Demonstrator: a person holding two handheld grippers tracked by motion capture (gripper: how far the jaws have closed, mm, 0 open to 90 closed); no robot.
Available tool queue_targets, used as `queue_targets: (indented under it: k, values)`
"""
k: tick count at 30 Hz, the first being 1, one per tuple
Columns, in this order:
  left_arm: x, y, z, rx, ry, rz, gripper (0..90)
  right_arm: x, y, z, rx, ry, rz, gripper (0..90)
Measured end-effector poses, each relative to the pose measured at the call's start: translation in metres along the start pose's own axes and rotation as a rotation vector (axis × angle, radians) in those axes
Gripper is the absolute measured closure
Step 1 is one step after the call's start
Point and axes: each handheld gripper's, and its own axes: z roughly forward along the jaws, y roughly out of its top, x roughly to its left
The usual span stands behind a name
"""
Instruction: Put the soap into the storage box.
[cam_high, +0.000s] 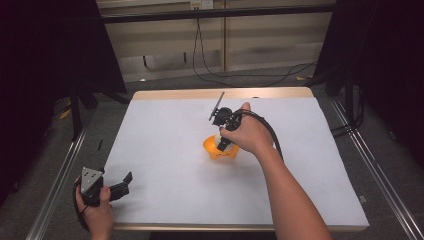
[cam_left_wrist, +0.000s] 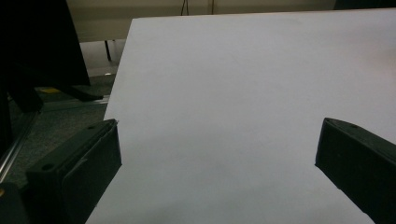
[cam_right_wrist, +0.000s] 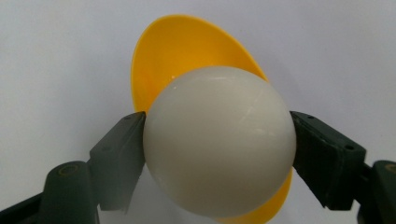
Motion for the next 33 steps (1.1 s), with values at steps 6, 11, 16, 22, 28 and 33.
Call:
queue_targets:
  k: [6,11,16,22,28,33]
  values:
    - [0.000,0.000,0.000,-0.002,0.001,0.001,0.0,-0.002,-0.001,-0.012,-0.065,0.003,0.030,33.0]
    - [0.000,0.000,0.000,-0.001,0.000,0.000,0.0,-0.002,-0.005,-0.014,-0.047,0.008,0.044,27.7]
    - [0.000,0.000,0.000,-0.001,0.000,-0.001,0.0,0.000,-0.013,-0.014,-0.059,0.012,0.060,23.8]
    - [-0.001,0.000,0.000,0.001,0.005,-0.001,0.0,0.001,-0.030,-0.015,-0.066,0.002,0.082,17.9]
    - [-0.001,0.000,0.001,0.004,0.002,0.005,0.0,0.001,-0.048,-0.016,-0.063,-0.013,0.103,9.8]
    - [-0.001,0.000,0.001,0.005,0.003,0.007,0.0,0.004,-0.064,-0.015,-0.058,-0.039,0.120,1.6]
